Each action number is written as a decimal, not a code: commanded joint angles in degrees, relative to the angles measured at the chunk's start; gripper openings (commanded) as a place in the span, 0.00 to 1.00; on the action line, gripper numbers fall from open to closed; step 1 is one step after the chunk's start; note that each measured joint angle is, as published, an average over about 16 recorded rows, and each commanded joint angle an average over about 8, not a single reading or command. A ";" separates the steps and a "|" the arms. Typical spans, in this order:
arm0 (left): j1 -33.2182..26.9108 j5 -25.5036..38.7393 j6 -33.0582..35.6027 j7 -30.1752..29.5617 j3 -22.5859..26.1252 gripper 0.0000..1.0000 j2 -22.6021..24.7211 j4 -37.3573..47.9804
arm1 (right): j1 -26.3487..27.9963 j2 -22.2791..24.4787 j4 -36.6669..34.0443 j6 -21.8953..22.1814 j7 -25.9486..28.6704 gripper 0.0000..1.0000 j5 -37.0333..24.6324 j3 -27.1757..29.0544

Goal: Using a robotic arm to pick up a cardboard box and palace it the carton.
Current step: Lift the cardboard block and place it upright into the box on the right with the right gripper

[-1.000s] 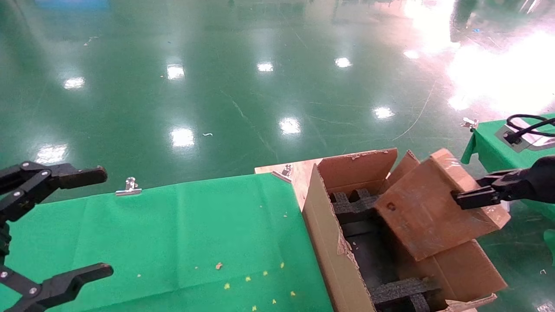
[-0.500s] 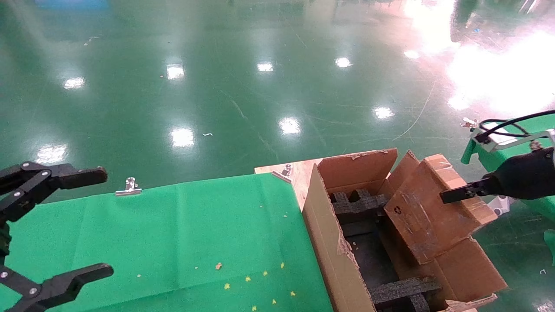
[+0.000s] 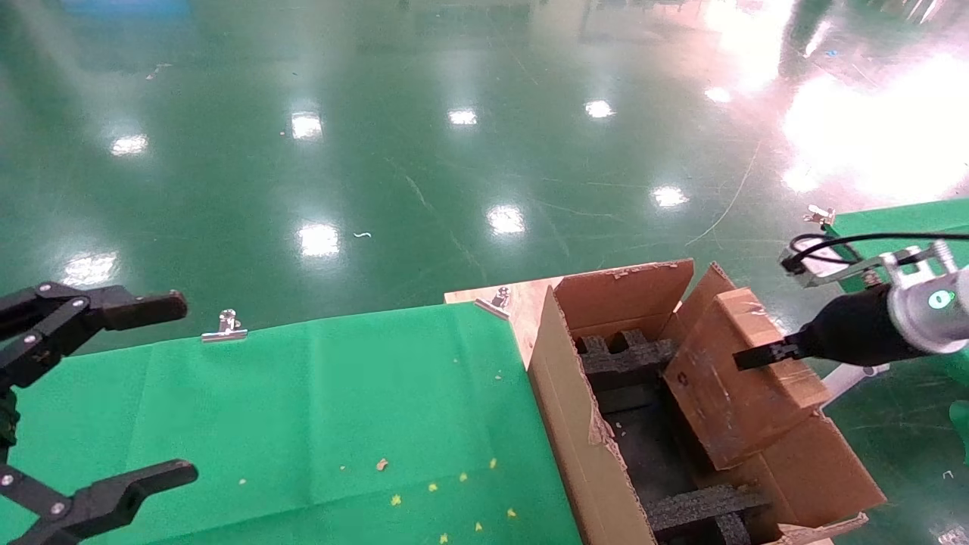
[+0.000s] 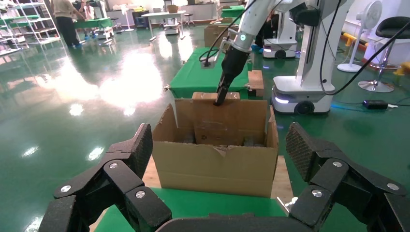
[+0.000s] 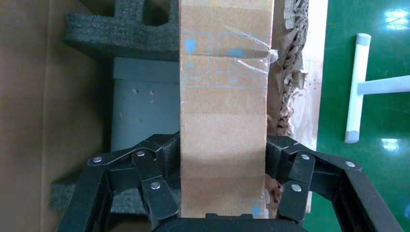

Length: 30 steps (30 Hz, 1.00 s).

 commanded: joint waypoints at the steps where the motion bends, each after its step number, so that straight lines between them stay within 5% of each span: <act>1: 0.00 0.00 0.00 0.00 0.00 1.00 0.00 0.00 | -0.74 0.18 2.39 2.33 2.53 0.00 -1.01 -0.56; 14: 0.00 -0.01 -0.01 0.01 0.02 1.00 -0.01 0.00 | -4.52 -1.44 3.86 8.85 7.98 0.00 -3.68 -2.32; 30: -0.01 -0.02 -0.01 0.02 0.03 1.00 -0.01 0.00 | -10.30 -4.10 0.72 12.03 6.46 0.00 -1.20 -2.23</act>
